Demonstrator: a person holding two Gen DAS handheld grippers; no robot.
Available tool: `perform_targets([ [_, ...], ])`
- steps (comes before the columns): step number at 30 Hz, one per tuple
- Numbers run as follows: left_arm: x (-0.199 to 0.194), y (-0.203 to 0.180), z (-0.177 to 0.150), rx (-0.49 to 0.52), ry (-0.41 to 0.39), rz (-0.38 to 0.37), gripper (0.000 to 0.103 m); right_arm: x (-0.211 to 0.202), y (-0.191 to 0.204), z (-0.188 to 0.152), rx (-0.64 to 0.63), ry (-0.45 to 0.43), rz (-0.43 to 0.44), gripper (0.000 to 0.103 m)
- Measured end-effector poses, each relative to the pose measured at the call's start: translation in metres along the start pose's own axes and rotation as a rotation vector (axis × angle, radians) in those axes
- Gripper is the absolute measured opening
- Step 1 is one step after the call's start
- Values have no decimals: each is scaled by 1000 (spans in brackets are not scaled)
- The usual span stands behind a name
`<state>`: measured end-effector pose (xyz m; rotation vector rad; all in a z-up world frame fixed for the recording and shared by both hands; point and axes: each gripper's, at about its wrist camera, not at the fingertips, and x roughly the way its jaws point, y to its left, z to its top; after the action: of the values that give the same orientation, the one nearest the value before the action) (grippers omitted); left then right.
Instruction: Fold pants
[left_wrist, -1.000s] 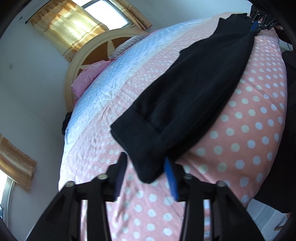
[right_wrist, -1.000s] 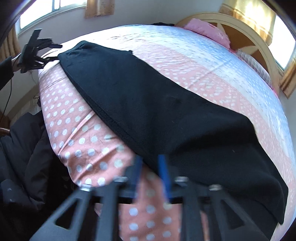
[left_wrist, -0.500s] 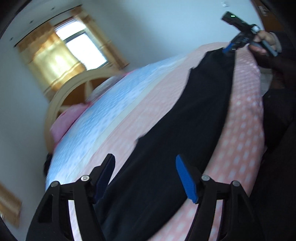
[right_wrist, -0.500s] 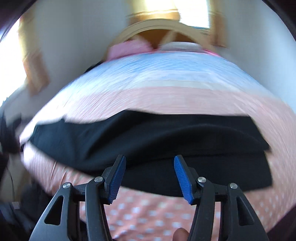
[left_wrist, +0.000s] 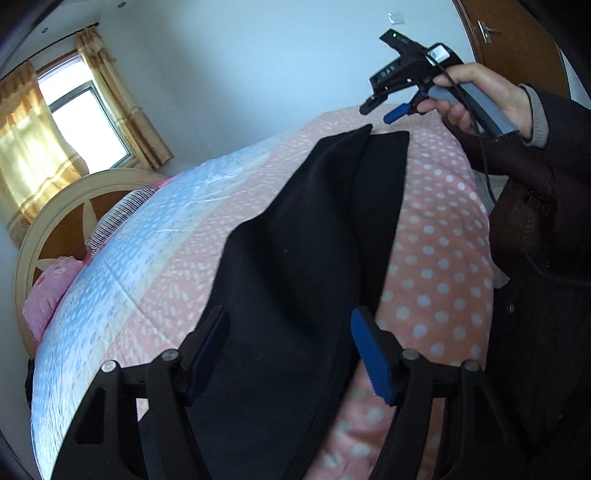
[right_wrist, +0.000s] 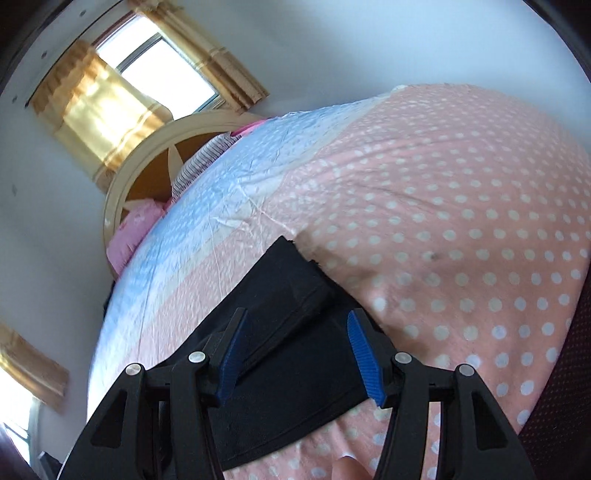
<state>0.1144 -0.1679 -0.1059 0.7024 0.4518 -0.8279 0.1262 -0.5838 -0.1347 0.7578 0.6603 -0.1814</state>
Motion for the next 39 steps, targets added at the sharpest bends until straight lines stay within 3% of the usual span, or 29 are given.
perform_targets([
  [6,20,-16,16,7,41,-34,70,10,-10,6,-18,20,43,56],
  [11,36,-25,22,33,79,-47,58,18,-8,6,-39,39,106,54],
  [16,38,-22,25,20,83,-58,50,30,4,4,-99,40,105,26],
  [18,37,-22,26,16,81,-64,44,33,5,6,-101,31,111,21],
  [19,39,-22,26,11,88,-66,40,35,5,7,-105,25,110,14],
  [21,41,-20,26,2,97,-66,39,39,6,8,-118,30,104,6],
  [23,46,-22,28,1,104,-79,33,41,6,7,-125,33,91,5],
  [28,53,-25,32,-15,101,-70,32,44,7,6,-144,31,86,3],
  [29,53,-24,32,-21,99,-76,28,42,8,6,-148,20,93,3],
  [30,54,-23,32,-27,99,-82,11,39,8,7,-150,7,103,3],
  [31,53,-22,32,-27,99,-73,9,36,9,8,-154,-9,117,3],
  [39,16,13,39,-113,-22,-49,7,-8,17,6,-202,-88,162,2],
])
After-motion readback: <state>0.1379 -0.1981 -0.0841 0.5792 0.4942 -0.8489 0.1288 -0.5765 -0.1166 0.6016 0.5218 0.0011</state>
